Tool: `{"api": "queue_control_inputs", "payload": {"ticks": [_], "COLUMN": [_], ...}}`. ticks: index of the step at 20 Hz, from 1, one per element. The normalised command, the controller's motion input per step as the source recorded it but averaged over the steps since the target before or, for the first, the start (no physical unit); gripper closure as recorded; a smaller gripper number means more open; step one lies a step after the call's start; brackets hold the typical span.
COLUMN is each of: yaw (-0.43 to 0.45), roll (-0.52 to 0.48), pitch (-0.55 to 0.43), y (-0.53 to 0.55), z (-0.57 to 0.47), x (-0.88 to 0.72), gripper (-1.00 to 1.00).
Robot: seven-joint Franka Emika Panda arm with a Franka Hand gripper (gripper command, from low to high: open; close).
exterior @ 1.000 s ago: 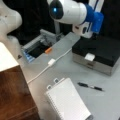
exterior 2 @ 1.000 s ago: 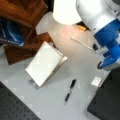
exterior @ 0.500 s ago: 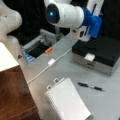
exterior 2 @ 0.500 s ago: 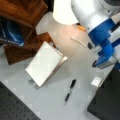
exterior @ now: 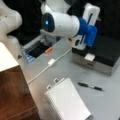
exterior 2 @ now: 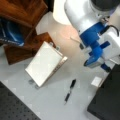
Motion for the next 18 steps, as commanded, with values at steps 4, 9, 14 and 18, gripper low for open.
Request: {"api": "queue_control_inputs", "payload": {"ticks": [4, 9, 14, 18], "yaw": [0.392, 0.369, 0.346, 0.317], "roll": [-0.072, -0.049, -0.050, -0.018], "pitch": [-0.045, -0.059, -0.079, -0.088], "y": [-0.41, -0.34, -0.29, -0.26], "z": [-0.39, -0.29, -0.28, -0.28], "x": [0.10, 0.11, 0.12, 0.13], "gripper": [-1.00, -1.00, -1.00, -1.00]}}
